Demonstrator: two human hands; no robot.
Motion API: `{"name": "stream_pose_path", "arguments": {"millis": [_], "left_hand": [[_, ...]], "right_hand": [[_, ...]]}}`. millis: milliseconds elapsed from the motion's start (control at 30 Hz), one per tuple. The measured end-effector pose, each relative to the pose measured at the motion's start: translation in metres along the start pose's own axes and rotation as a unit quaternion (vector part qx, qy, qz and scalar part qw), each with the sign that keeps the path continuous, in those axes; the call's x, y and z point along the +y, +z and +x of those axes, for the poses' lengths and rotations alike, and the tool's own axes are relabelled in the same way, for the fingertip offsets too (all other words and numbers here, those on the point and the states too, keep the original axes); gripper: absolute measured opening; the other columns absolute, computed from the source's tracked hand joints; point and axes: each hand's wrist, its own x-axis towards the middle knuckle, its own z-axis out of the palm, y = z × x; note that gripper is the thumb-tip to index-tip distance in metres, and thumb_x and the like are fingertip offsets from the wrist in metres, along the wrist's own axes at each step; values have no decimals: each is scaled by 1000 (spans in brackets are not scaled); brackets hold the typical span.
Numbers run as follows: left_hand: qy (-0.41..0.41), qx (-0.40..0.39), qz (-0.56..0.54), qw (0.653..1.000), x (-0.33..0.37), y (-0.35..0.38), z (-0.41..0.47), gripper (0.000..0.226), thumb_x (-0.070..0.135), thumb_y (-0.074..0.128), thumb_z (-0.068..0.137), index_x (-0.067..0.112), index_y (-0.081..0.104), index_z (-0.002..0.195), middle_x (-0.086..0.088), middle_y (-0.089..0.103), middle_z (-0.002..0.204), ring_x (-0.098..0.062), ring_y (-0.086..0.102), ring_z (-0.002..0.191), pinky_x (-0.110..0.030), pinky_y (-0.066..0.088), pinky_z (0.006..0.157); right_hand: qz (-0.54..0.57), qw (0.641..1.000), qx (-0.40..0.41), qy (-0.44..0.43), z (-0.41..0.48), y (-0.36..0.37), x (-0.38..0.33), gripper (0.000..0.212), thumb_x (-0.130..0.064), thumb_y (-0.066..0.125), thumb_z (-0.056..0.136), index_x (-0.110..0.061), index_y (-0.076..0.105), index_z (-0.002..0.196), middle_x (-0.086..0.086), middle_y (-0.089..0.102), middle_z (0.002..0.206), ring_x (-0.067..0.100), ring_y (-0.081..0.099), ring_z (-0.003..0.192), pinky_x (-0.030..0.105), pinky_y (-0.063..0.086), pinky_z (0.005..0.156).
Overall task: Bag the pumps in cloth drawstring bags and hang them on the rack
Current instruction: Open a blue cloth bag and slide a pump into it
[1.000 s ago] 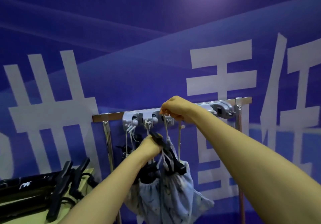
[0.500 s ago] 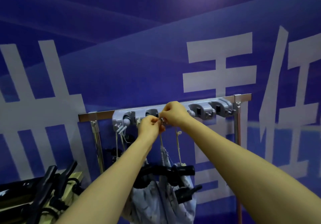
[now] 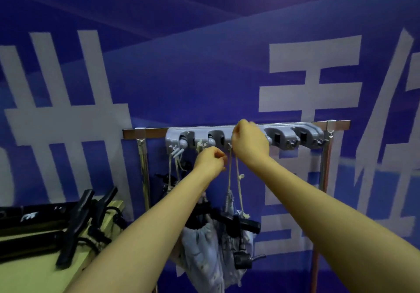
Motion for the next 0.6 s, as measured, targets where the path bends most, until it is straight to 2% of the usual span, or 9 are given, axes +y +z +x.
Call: {"name": "stream_pose_path", "arguments": {"millis": [67, 133, 200, 233, 300, 433, 533, 600], "left_hand": [[2, -12, -12, 1000, 0, -12, -11, 19, 10, 51, 93, 14, 57, 75, -10, 63, 83, -21, 62, 72, -19, 49, 51], [5, -4, -22, 1000, -6, -35, -27, 29, 6, 48, 93, 15, 53, 66, -9, 59, 70, -17, 56, 59, -15, 43, 42], [-5, 20, -17, 1000, -16, -64, -44, 33, 3, 46, 93, 15, 52, 63, -5, 56, 63, -15, 52, 54, -13, 43, 40], [-13, 33, -10, 999, -24, -84, -53, 33, 4, 45, 92, 16, 53, 62, -4, 57, 62, -16, 53, 55, -16, 45, 45], [-38, 64, 3, 997, -38, -127, -75, 31, 4, 47, 89, 16, 55, 61, -5, 59, 62, -19, 55, 56, -26, 47, 55], [-82, 155, 45, 983, -72, -223, -135, 33, 2, 45, 87, 16, 54, 58, -8, 56, 59, -16, 52, 47, -20, 42, 49], [-144, 192, 37, 970, -103, -284, -184, 30, 3, 45, 91, 15, 53, 65, -5, 57, 62, -8, 53, 40, -16, 39, 42], [-187, 230, 55, 953, -126, -322, -220, 29, 4, 46, 92, 14, 54, 65, -5, 58, 62, -11, 52, 45, -20, 40, 47]], "right_hand": [[27, 998, 40, -45, -6, -4, -20, 20, -15, 43, 96, -2, 55, 105, 18, 55, 109, 37, 54, 93, 36, 33, 67], [64, 993, 40, -88, -16, 1, -52, 19, -15, 42, 96, -2, 55, 100, 19, 55, 107, 37, 52, 93, 35, 30, 66], [100, 989, 19, -111, -28, 11, -85, 21, -18, 42, 96, -2, 55, 97, 19, 56, 104, 37, 53, 93, 38, 33, 66], [117, 985, 3, -125, -36, 21, -103, 23, -21, 43, 96, -2, 55, 96, 19, 57, 104, 38, 53, 94, 40, 37, 69], [142, 978, -40, -145, -53, 40, -138, 25, -23, 43, 96, -3, 57, 95, 20, 59, 105, 38, 55, 96, 40, 40, 73], [155, 955, -168, -188, -102, 77, -213, 28, -26, 45, 94, -3, 61, 93, 21, 65, 105, 38, 58, 101, 38, 42, 73], [151, 915, -291, -236, -144, 100, -260, 29, -30, 48, 95, -4, 62, 93, 18, 67, 101, 34, 60, 99, 36, 44, 74], [146, 877, -361, -282, -178, 116, -292, 28, -30, 52, 94, -6, 65, 98, 16, 69, 102, 31, 61, 97, 35, 46, 78]]}}
